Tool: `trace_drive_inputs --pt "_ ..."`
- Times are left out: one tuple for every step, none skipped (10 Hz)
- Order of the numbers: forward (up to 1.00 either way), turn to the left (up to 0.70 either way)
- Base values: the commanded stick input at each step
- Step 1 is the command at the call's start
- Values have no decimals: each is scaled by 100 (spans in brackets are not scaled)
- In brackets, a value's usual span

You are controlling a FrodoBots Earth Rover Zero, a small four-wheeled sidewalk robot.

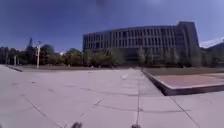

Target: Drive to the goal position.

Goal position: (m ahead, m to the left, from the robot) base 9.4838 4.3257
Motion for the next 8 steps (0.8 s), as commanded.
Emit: trace_drive_inputs --pt "85 3" --pt "85 3" --pt "85 3" --pt "85 3" --pt "85 3" --pt "85 3" --pt "85 3" --pt "85 3"
